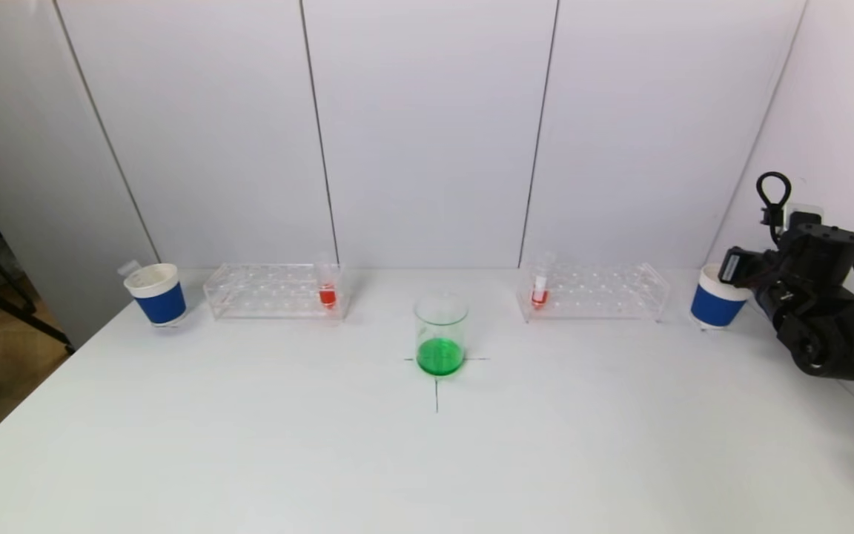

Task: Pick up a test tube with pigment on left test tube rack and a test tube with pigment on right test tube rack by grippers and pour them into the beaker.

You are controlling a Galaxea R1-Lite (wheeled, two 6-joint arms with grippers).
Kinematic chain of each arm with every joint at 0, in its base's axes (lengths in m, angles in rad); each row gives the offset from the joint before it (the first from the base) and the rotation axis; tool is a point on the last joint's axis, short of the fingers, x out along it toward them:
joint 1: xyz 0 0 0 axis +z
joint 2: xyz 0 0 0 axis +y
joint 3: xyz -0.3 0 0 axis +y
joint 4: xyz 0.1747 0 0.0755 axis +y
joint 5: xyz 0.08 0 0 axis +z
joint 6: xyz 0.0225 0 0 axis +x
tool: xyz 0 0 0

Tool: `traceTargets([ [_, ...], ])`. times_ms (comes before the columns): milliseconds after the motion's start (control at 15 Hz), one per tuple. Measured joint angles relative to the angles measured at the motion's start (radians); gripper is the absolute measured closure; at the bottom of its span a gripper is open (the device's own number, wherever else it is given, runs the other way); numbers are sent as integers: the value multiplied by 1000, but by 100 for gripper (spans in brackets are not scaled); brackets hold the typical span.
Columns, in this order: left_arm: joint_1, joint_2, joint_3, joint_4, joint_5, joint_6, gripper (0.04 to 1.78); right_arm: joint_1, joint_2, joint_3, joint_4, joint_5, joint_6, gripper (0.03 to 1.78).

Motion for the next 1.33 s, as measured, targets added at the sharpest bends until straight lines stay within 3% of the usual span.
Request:
traceTargets([
  [267, 0, 0, 0, 0, 0, 0, 6, 1, -1, 1, 0, 1, 0, 39],
  [467, 0, 0, 0, 0, 0, 0, 6, 0, -3, 1, 0, 2, 0, 11],
  [600, 0, 0, 0, 0, 0, 0, 6, 1, -7, 1, 0, 2, 0, 4],
  [1333, 0, 0, 0, 0, 0, 0, 6, 4, -62, 10, 5, 1, -22, 4],
])
